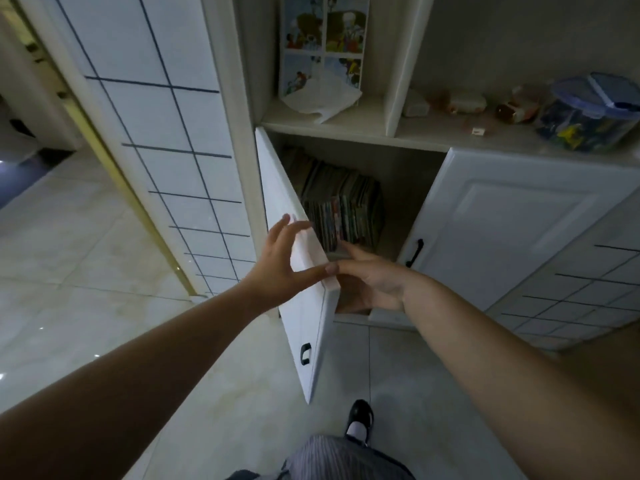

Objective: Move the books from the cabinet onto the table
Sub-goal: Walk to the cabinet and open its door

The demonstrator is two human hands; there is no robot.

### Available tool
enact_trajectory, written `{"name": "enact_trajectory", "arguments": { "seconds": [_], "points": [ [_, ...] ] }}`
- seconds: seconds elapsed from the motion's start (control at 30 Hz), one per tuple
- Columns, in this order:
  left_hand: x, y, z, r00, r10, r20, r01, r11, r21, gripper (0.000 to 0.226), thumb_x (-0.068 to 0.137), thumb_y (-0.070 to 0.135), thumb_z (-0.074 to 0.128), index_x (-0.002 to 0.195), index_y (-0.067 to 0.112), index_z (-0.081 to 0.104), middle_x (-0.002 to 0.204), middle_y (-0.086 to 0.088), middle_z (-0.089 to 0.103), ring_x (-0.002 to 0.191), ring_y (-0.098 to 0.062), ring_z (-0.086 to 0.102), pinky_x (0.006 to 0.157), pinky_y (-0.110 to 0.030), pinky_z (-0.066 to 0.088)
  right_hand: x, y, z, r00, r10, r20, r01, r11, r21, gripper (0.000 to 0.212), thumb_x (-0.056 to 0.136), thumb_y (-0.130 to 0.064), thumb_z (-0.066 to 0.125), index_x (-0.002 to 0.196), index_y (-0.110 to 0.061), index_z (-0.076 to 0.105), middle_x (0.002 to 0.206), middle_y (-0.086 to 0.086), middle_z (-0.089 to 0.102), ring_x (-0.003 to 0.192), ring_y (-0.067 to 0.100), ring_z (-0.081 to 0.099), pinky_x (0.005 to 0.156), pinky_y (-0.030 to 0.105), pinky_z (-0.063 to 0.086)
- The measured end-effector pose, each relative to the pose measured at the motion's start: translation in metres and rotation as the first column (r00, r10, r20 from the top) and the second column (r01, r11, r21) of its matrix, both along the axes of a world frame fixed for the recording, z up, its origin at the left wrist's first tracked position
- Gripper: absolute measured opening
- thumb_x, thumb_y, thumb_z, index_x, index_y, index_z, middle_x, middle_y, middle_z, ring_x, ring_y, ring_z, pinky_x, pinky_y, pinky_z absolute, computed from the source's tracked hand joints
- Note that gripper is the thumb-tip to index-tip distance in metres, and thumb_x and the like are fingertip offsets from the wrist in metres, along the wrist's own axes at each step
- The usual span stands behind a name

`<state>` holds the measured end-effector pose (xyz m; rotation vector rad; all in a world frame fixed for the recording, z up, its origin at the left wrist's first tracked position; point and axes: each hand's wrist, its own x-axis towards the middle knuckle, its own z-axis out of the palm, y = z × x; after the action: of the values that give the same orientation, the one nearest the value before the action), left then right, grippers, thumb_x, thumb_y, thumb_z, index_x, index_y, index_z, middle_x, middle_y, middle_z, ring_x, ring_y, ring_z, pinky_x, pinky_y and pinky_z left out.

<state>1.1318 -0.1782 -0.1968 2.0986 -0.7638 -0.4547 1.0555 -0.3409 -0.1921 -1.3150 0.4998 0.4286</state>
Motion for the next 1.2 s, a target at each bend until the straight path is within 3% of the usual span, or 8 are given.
{"name": "enact_trajectory", "arguments": {
  "seconds": [0.1, 0.2, 0.27, 0.37, 0.6, 0.93, 1.1, 1.2],
  "points": [
    [0.001, 0.039, 0.004, 0.927, 0.107, -0.361, -0.129, 0.991, -0.037, 0.105, 0.063, 0.054, 0.071, 0.148, 0.031, 0.015, 0.159, 0.0, 0.016, 0.143, -0.024, 0.025, 0.109, -0.048, 0.036, 0.012, 0.035, -0.003, 1.0, 0.018, 0.0, -0.018, 0.999, 0.043, 0.079, 0.084, -0.018, 0.065, 0.144, -0.037, 0.018, 0.124, 0.014, 0.055, 0.115, 0.038, 0.056, 0.089, 0.058, 0.05],
    [0.006, 0.079, 0.004, 0.791, 0.094, -0.604, -0.125, 0.992, -0.01, 0.093, 0.062, 0.057, 0.068, 0.143, 0.024, 0.035, 0.15, -0.005, 0.037, 0.137, -0.027, 0.035, 0.105, -0.055, 0.038, 0.025, 0.073, -0.007, 0.998, 0.063, 0.024, -0.064, 0.995, 0.075, 0.032, 0.088, -0.019, 0.061, 0.112, -0.033, 0.044, 0.131, 0.017, 0.051, 0.121, 0.041, 0.05, 0.092, 0.061, 0.048],
    [0.011, 0.107, 0.004, 0.751, 0.073, -0.656, -0.116, 0.993, -0.023, 0.076, 0.067, 0.057, 0.065, 0.133, 0.024, 0.05, 0.14, -0.003, 0.049, 0.132, -0.028, 0.042, 0.104, -0.058, 0.039, 0.041, 0.101, -0.016, 0.998, 0.067, 0.021, -0.069, 0.991, 0.113, 0.056, 0.079, -0.024, 0.069, 0.128, -0.033, 0.043, 0.139, 0.017, 0.045, 0.126, 0.04, 0.045, 0.08, 0.058, 0.054],
    [0.018, 0.139, 0.005, 0.726, 0.09, -0.682, -0.176, 0.983, -0.057, 0.052, 0.071, 0.052, 0.063, 0.116, 0.025, 0.063, 0.124, 0.001, 0.061, 0.117, -0.024, 0.054, 0.098, -0.049, 0.048, 0.063, 0.138, -0.02, 1.0, 0.01, 0.012, -0.011, 0.994, 0.105, 0.101, 0.059, -0.029, 0.079, 0.145, -0.031, 0.025, 0.14, 0.016, 0.043, 0.127, 0.037, 0.044, 0.071, 0.056, 0.057],
    [0.037, 0.189, 0.005, 0.674, 0.282, -0.682, -0.442, 0.895, -0.066, 0.032, 0.086, 0.044, 0.059, 0.107, 0.021, 0.065, 0.115, 0.004, 0.063, 0.112, -0.023, 0.057, 0.101, -0.052, 0.041, 0.107, 0.19, -0.01, 0.995, -0.094, -0.015, 0.095, 0.995, 0.034, 0.082, 0.084, -0.029, 0.067, 0.148, -0.029, 0.016, 0.139, 0.013, 0.045, 0.127, 0.028, 0.045, 0.084, 0.058, 0.053],
    [0.056, 0.212, 0.008, 0.655, 0.383, -0.651, -0.546, 0.836, -0.057, 0.062, 0.08, 0.054, 0.06, 0.129, 0.017, 0.055, 0.135, -0.003, 0.054, 0.124, -0.03, 0.05, 0.106, -0.06, 0.033, 0.133, 0.216, -0.01, 0.999, -0.015, -0.05, 0.021, 0.993, 0.119, 0.048, 0.086, -0.037, 0.062, 0.129, -0.026, 0.044, 0.136, 0.014, 0.044, 0.12, 0.033, 0.049, 0.089, 0.06, 0.05],
    [0.057, 0.214, 0.007, 0.666, 0.37, -0.648, -0.517, 0.855, -0.042, 0.08, 0.063, 0.063, 0.064, 0.129, 0.019, 0.055, 0.135, -0.002, 0.054, 0.124, -0.029, 0.051, 0.107, -0.061, 0.03, 0.137, 0.213, -0.009, 0.999, 0.011, -0.043, -0.01, 1.0, 0.02, 0.06, 0.083, -0.042, 0.066, 0.135, -0.027, 0.041, 0.135, 0.011, 0.046, 0.12, 0.031, 0.05, 0.075, 0.052, 0.056],
    [0.057, 0.213, 0.011, 0.673, 0.361, -0.645, -0.493, 0.87, -0.028, 0.083, 0.06, 0.063, 0.064, 0.129, 0.019, 0.055, 0.138, -0.002, 0.052, 0.128, -0.03, 0.047, 0.109, -0.061, 0.024, 0.139, 0.211, -0.007, 0.999, 0.019, -0.031, -0.019, 1.0, 0.002, 0.061, 0.083, -0.04, 0.066, 0.136, -0.025, 0.041, 0.134, 0.008, 0.048, 0.122, 0.029, 0.049, 0.08, 0.055, 0.055]
  ]
}}
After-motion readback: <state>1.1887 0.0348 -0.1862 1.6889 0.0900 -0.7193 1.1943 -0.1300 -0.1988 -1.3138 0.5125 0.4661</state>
